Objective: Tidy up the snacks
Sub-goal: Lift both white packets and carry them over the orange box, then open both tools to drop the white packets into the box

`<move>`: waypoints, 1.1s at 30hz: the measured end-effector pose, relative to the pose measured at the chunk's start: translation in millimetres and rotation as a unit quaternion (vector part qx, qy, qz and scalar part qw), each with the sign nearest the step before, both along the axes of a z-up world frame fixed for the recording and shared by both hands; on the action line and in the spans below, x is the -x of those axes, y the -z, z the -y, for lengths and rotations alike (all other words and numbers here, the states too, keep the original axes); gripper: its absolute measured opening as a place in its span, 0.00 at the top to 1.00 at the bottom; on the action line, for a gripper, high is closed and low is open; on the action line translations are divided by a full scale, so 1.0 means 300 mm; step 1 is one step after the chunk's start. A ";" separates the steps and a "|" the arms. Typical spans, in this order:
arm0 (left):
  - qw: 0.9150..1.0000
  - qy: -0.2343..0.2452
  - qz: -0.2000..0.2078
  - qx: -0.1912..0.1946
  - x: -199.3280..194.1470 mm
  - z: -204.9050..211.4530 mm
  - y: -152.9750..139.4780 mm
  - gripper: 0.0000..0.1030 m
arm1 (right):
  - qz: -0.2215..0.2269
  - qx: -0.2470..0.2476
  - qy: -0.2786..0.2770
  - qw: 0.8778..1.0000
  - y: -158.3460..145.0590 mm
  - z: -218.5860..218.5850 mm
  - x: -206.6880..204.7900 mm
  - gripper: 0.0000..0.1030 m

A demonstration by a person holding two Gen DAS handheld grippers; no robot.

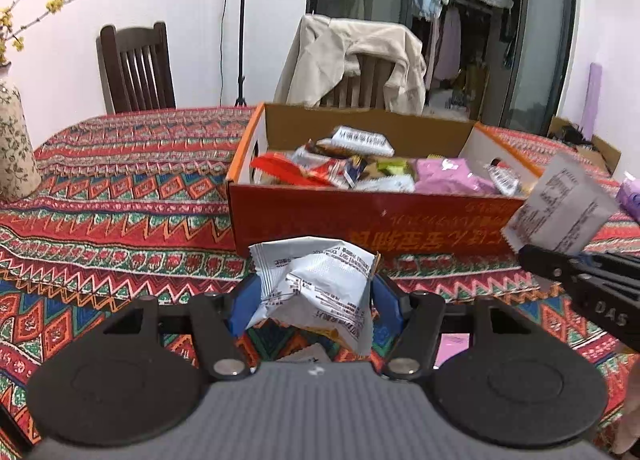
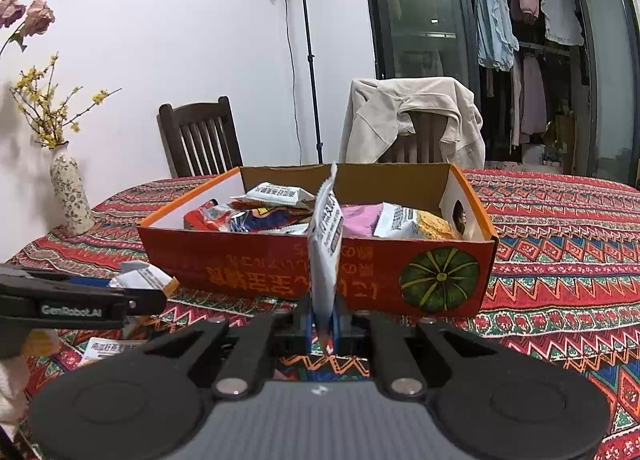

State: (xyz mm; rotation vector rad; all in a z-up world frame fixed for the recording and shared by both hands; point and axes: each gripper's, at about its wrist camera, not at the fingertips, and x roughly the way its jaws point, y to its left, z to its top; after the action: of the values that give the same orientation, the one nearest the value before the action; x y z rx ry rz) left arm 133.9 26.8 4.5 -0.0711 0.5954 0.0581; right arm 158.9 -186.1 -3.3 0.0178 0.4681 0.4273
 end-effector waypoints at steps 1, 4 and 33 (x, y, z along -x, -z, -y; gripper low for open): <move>1.000 0.003 0.007 0.002 0.012 0.004 -0.009 0.39 | 0.003 -0.001 -0.001 1.000 -0.001 0.001 0.005 0.91; 1.000 0.016 0.024 0.007 0.033 0.018 -0.041 0.39 | 0.010 -0.003 -0.006 1.000 -0.013 -0.004 0.016 0.91; 0.993 -0.029 0.108 0.028 -0.366 0.035 -0.235 0.39 | 0.039 -0.005 0.070 0.997 -0.216 -0.042 -0.341 0.91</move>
State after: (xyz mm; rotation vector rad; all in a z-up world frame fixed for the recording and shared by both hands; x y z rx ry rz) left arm 243.7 16.2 75.1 -0.1470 0.3785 0.0881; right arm 261.1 -173.5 61.5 0.0426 0.3848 0.2914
